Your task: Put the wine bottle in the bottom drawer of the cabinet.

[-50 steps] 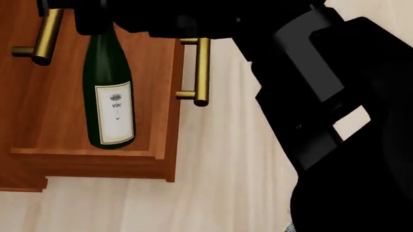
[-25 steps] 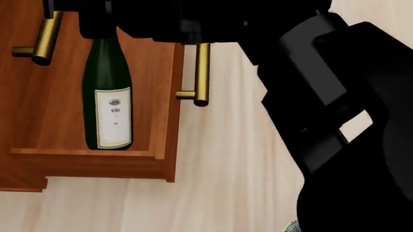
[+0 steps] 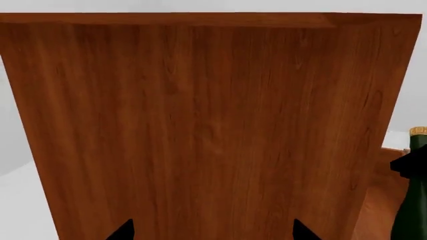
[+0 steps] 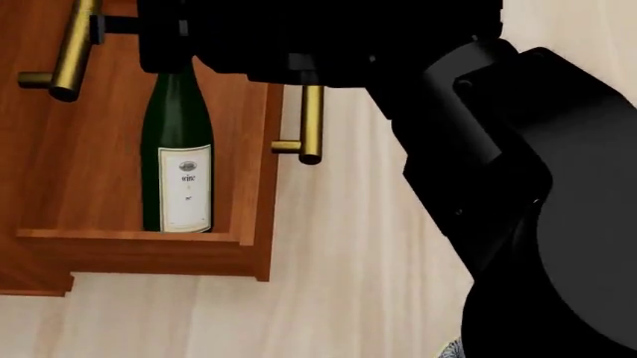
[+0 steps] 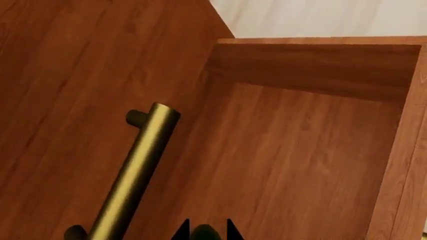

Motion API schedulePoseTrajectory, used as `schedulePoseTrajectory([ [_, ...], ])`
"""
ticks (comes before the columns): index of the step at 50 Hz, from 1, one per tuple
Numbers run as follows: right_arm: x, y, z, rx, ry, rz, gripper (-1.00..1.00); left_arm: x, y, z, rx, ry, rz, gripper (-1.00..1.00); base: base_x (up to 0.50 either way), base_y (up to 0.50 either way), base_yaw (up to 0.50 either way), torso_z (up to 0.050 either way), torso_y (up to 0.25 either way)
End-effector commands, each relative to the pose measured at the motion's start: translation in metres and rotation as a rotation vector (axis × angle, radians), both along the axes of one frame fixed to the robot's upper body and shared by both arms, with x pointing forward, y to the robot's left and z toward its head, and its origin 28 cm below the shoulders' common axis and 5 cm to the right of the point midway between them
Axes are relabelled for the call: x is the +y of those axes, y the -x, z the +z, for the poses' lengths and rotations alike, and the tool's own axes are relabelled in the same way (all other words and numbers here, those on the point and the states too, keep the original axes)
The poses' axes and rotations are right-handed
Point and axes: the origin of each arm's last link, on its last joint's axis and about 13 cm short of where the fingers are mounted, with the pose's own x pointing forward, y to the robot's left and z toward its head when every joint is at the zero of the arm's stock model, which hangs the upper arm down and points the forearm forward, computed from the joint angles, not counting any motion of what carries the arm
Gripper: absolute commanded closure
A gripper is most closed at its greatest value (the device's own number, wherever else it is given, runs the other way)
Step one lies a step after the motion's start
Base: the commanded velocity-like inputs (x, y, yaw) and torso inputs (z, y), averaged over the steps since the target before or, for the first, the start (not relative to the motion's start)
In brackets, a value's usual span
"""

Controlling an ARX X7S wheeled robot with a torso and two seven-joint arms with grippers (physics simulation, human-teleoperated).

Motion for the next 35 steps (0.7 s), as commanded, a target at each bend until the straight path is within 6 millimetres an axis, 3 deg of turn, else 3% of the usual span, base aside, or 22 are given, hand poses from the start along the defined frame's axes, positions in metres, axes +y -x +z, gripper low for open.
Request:
schedulePoseTrajectory([
  [1,0.003,-0.002,-0.025,0.043,0.069,0.011,1.0,0.0,0.0,0.0,0.003,-0.003,-0.006,-1.0,0.0,0.0,0.0,0.0,0.0],
  [13,0.001,-0.004,-0.031,0.045,0.086,0.001,1.0,0.0,0.001,0.001,-0.007,0.006,-0.009,-1.0,0.0,0.0,0.0,0.0,0.0],
  [35,0.0,-0.006,-0.044,0.06,0.133,-0.014,1.0,0.001,0.001,-0.002,0.0,0.002,0.012,-1.0,0.0,0.0,0.0,0.0,-0.084],
])
